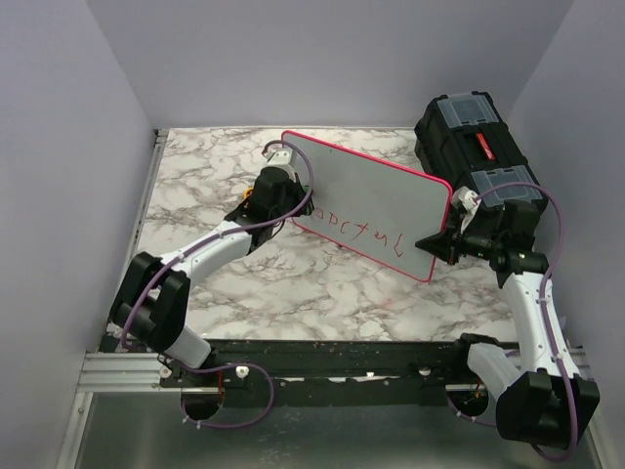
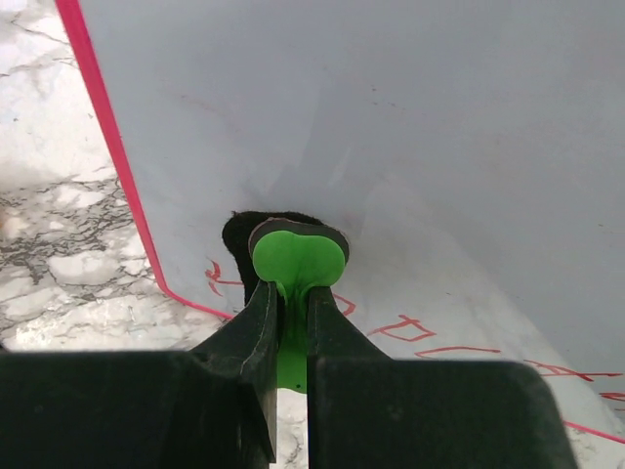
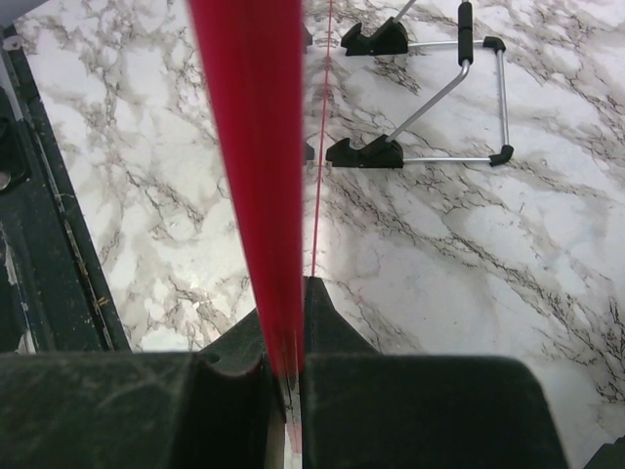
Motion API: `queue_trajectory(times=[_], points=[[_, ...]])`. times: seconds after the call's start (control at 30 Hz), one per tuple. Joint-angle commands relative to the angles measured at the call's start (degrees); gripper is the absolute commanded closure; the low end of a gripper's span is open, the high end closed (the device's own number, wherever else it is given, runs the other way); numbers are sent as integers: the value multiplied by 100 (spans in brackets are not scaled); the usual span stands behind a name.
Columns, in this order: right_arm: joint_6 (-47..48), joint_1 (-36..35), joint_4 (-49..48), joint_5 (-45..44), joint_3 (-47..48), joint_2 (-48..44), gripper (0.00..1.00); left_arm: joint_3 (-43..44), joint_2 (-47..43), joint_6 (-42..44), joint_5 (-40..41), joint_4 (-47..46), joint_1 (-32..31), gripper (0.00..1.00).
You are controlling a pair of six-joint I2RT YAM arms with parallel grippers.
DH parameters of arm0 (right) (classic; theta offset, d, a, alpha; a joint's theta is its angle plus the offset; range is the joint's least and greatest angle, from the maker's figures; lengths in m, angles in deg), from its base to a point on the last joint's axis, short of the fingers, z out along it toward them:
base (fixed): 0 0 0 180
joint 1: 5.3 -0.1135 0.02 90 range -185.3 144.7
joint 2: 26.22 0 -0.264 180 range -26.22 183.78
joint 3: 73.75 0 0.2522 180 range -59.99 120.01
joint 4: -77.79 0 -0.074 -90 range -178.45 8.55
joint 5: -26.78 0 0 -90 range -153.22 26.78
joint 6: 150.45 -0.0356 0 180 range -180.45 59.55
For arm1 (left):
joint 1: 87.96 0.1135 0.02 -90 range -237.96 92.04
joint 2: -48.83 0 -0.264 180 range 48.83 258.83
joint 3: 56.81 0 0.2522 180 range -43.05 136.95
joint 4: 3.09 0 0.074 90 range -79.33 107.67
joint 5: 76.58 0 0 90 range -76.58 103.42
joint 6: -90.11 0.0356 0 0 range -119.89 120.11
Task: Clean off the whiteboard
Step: Erase the whiteboard using the whiteboard eraser.
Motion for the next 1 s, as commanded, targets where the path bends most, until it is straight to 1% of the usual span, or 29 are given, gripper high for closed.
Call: queue_trajectory(times=[0.0, 0.17, 0.3, 0.37, 0.47, 0.53, 0.67, 0.73, 0.87, 0.97], points=[[71, -128, 117, 783, 114, -47, 100, 57, -244, 44, -268, -270, -245, 100], [71, -123, 112, 783, 116, -30, 100, -74, -243, -69, -272, -551, -852, 100], [56, -127, 102, 791, 113, -25, 100, 123, 110, -105, -269, -618, -1493, 100], [-37, -123, 27, 783, 92, -60, 100, 169, 238, -208, -269, -706, -1603, 100], [-266, -123, -182, 715, 39, -113, 100, 228, 216, -148, -114, -622, -1527, 100], [-531, -128, -408, 708, -12, -147, 99, 340, 90, -28, -106, -523, -1319, 100], [-1230, -121, -975, 636, -126, -166, 100, 927, -139, 339, -106, -128, -869, 100], [-1534, -123, -1229, 642, -182, -162, 100, 1332, -125, 522, -134, 77, -685, 100], [-1857, -125, -1493, 627, -246, -121, 100, 1971, 37, 777, -170, 354, -525, 100], [-2056, -117, -1641, 592, -262, -83, 100, 2037, 233, 745, -264, 431, -510, 100]])
